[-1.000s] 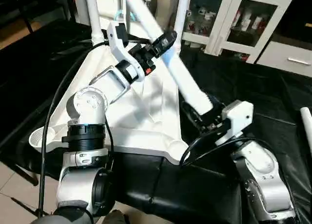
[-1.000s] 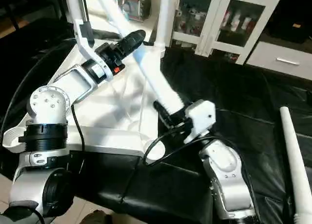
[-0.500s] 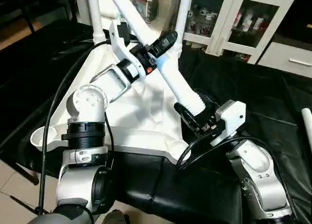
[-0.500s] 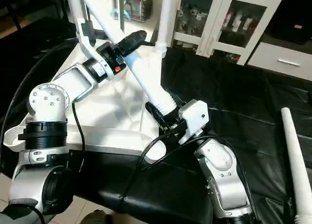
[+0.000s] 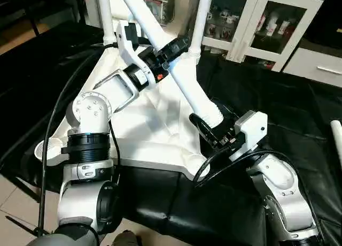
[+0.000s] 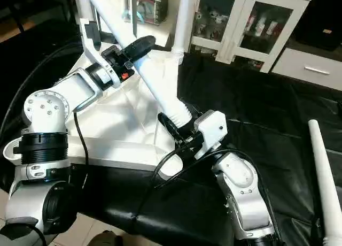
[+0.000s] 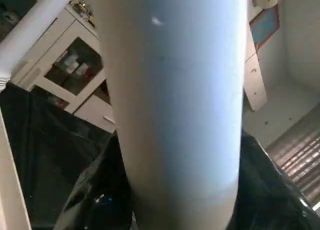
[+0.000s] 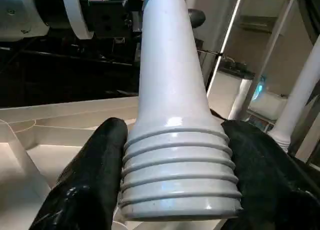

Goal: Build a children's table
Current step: Pick table leg

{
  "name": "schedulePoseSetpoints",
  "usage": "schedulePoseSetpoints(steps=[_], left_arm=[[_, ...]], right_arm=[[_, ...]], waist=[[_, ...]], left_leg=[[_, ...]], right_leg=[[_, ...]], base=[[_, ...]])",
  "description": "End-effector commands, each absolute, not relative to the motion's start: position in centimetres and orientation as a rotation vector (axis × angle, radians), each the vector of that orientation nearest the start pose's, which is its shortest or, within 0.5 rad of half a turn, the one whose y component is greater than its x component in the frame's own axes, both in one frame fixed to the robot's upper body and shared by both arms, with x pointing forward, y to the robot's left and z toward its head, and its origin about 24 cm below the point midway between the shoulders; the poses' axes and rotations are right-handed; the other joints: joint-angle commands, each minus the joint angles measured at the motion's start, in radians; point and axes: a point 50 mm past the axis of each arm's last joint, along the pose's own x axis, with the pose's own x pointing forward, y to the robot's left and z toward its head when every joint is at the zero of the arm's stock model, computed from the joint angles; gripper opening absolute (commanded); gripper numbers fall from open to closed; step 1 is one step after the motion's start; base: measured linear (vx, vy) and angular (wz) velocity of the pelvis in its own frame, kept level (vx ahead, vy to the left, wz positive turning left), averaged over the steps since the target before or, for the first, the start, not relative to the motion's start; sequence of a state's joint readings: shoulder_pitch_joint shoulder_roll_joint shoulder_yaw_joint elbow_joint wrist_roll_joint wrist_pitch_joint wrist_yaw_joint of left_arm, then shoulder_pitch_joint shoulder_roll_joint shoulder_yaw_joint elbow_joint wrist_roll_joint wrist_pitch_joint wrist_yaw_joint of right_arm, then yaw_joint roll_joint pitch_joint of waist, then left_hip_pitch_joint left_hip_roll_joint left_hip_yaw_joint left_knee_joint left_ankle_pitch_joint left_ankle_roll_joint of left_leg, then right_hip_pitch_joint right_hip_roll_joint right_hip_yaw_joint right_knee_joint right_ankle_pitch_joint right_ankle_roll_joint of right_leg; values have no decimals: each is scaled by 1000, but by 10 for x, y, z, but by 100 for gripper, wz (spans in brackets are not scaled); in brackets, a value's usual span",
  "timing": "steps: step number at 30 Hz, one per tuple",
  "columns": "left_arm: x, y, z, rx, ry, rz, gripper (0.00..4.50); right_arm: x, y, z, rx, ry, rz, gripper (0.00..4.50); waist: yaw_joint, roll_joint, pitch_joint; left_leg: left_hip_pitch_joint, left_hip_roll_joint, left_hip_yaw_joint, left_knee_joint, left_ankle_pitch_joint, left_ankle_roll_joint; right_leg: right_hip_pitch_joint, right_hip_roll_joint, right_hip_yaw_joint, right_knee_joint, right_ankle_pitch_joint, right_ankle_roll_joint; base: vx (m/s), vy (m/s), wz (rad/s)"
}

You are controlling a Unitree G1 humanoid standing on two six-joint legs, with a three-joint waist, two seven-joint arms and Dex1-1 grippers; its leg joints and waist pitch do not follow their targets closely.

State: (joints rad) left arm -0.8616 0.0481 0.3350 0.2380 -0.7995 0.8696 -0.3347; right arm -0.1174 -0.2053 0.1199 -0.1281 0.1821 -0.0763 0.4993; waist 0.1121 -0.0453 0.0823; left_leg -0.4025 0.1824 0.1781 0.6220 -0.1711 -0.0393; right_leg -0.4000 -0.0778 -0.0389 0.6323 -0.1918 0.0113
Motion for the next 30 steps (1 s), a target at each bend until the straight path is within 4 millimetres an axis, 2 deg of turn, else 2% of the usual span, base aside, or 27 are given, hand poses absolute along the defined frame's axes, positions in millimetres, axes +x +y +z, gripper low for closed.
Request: schedulePoseSetpoints(steps=[1,5,6,8,10,14,20,22,23,25,26,28,29,30], left_arm=[[351,90,207,-752,104,-858,215],[351,91,208,-749,100,-850,194],[351,92,209,-749,97,-846,192],[352,93,211,-740,87,-839,190],[353,96,216,-721,69,-824,190],[357,100,218,-703,56,-797,188],[362,106,220,-636,38,-766,188],[363,109,222,-568,29,-748,188],[365,112,225,-560,17,-736,188],[366,113,226,-554,11,-733,187],[367,115,229,-552,1,-732,187],[368,116,230,-551,-2,-733,186],[368,116,233,-543,-15,-744,186],[367,116,234,-540,-18,-749,186]], right_arm=[[262,-124,104,-96,-278,663,273],[264,-125,105,-95,-278,658,272],[264,-125,105,-95,-276,656,307],[264,-125,105,-24,-266,673,343],[263,-121,108,61,-259,719,349],[260,-117,111,115,-234,814,388],[262,-126,128,215,-240,843,438],[261,-133,137,272,-227,869,450],[260,-139,143,314,-209,902,450],[260,-144,145,339,-197,909,450],[267,-158,146,341,-189,841,450],[270,-162,147,348,-185,811,450],[284,-188,145,347,-155,640,450],[288,-197,144,334,-144,582,450]], waist=[[-2,-6,-83],[-2,-6,-83],[-2,-9,-83],[-1,-14,-83],[-1,-14,-83],[0,-13,-83],[2,-13,-84],[1,-13,-85],[3,-18,-85],[5,-18,-85],[6,-18,-86],[6,-19,-88],[3,-20,-89],[2,-21,-88]], left_leg=[[29,39,-14,-83,-199,-4],[30,39,-14,-84,-202,-4],[30,39,-14,-83,-202,-4],[31,39,-14,-83,-196,3],[31,40,-15,-83,-206,11],[32,41,-15,-85,-199,5],[32,42,-16,-86,-188,-6],[33,42,-17,-86,-185,-9],[34,41,-15,-85,-178,-6],[33,40,-15,-83,-170,-7],[33,41,-15,-83,-167,-9],[33,41,-14,-82,-161,-19],[33,39,-13,-82,-156,-29],[34,39,-12,-83,-157,-35]], right_leg=[[42,-59,34,-71,-128,-188],[41,-59,34,-72,-136,-184],[42,-59,34,-73,-137,-183],[42,-61,34,-72,-138,-182],[41,-60,33,-72,-146,-180],[40,-59,32,-72,-133,-181],[40,-61,33,-72,-139,-167],[40,-60,33,-71,-135,-164],[43,-60,34,-71,-133,-158],[42,-61,33,-71,-130,-158],[42,-62,33,-70,-130,-157],[39,-64,31,-70,-131,-165],[38,-63,30,-68,-131,-174],[36,-63,29,-70,-137,-176]], base=[[0,0,0],[0,0,0],[0,0,0],[0,0,0],[0,0,0],[0,0,0],[0,0,0],[0,0,0],[0,0,0],[0,0,0],[0,0,0],[0,0,0],[0,0,0],[0,0,0]])
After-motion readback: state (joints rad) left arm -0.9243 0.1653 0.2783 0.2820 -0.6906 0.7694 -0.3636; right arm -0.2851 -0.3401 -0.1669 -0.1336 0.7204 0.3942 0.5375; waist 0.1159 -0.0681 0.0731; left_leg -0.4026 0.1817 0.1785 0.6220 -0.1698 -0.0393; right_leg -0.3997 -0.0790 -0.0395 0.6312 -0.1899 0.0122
